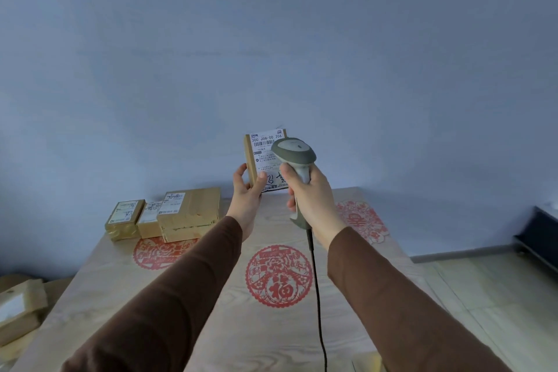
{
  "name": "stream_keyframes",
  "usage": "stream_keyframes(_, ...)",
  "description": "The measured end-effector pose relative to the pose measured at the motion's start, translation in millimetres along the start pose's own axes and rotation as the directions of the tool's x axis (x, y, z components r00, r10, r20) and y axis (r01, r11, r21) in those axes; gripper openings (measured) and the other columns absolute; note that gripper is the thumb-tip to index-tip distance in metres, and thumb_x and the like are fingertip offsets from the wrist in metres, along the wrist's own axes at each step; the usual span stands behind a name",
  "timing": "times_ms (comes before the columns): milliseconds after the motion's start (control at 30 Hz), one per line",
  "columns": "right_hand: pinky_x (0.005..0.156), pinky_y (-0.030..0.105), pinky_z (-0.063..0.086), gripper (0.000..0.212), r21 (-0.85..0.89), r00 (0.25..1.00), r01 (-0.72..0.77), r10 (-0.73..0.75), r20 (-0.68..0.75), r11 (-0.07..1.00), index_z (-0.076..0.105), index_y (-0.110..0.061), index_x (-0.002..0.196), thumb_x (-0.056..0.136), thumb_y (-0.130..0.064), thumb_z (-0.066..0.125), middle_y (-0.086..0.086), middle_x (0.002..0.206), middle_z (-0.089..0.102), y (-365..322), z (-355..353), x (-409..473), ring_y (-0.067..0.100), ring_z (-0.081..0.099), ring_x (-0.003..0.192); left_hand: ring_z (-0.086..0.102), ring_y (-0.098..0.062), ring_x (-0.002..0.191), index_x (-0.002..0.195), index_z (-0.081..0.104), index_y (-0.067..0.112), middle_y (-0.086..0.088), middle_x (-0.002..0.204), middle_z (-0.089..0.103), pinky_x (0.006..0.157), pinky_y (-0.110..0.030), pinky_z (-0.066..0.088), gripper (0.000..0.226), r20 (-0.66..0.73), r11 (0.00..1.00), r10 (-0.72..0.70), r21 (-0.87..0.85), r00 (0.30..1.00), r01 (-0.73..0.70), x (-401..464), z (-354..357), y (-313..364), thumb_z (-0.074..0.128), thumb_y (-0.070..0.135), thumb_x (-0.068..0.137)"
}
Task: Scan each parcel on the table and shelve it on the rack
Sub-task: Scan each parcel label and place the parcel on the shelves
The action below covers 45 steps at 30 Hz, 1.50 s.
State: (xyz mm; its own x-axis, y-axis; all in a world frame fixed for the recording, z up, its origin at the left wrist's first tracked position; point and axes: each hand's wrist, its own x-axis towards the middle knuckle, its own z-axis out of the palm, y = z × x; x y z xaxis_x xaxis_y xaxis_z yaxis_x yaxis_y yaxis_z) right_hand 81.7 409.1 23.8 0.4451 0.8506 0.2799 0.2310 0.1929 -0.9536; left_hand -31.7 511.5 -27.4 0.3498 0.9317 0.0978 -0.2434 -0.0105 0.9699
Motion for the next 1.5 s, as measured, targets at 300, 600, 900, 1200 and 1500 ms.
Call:
stream_keyframes(300, 0.046, 0.026, 0.048, 0.032, 0.002, 0.998, 0.009, -0.008, -0.055, 1.000, 0.064, -0.026, 0.102, 0.093, -0.057, 0.066, -0.010, 0.071, 0.066, -20, -47, -9, 0.011, 0.059, 0.047, 0.057, -0.022, 0.131, 0.152, 0.024, 0.035, -0.013, 0.137, 0.061, 0.119, -0.042, 0.037, 0.060, 0.022, 0.998, 0.034, 0.045, 0.999, -0.035, -2, 53, 2, 0.059, 0.040, 0.104)
stream_keyframes(600, 0.045, 0.024, 0.046, 0.031, -0.011, 0.998, 0.015, -0.016, -0.056, 1.000, 0.065, -0.031, 0.102, 0.094, -0.060, 0.062, -0.011, 0.076, 0.071, -20, -82, -13, 0.010, 0.058, 0.046, 0.058, -0.020, 0.127, 0.152, 0.025, 0.035, -0.011, 0.133, 0.062, 0.118, -0.042, 0.038, 0.059, 0.027, 0.997, 0.043, 0.060, 0.999, -0.044, -7, 86, -1, 0.059, 0.038, 0.104)
stream_keyframes(900, 0.044, 0.022, 0.046, 0.031, 0.020, 0.999, 0.018, -0.018, -0.033, 1.000, 0.066, -0.033, 0.106, 0.095, -0.061, 0.061, -0.008, 0.079, 0.072, -19, -104, -20, 0.010, 0.059, 0.046, 0.059, -0.020, 0.127, 0.152, 0.025, 0.035, -0.014, 0.137, 0.061, 0.120, -0.044, 0.038, 0.059, 0.027, 0.997, 0.040, 0.066, 0.999, -0.041, -17, 104, -4, 0.060, 0.038, 0.104)
stream_keyframes(1200, 0.043, 0.023, 0.045, 0.030, 0.040, 1.000, 0.030, -0.030, 0.005, 0.999, 0.064, -0.031, 0.098, 0.093, -0.061, 0.063, -0.016, 0.073, 0.069, -15, -107, -26, 0.012, 0.057, 0.044, 0.056, -0.021, 0.131, 0.152, 0.025, 0.036, -0.013, 0.138, 0.061, 0.122, -0.047, 0.034, 0.064, -0.038, 0.997, 0.047, 0.060, 0.998, -0.045, -40, 98, 2, 0.062, 0.044, 0.101)
stream_keyframes(1500, 0.050, 0.026, 0.046, 0.035, 0.272, 0.992, -0.019, -0.016, 0.125, 0.962, 0.063, -0.023, 0.120, 0.095, -0.047, 0.069, -0.004, 0.083, 0.066, -7, -34, -44, 0.009, 0.051, 0.050, 0.059, -0.008, 0.125, 0.156, 0.024, 0.038, -0.001, 0.134, 0.063, 0.113, -0.032, 0.037, 0.063, -0.281, 0.994, 0.105, 0.040, 0.954, -0.098, -107, 17, 32, 0.059, 0.039, 0.103)
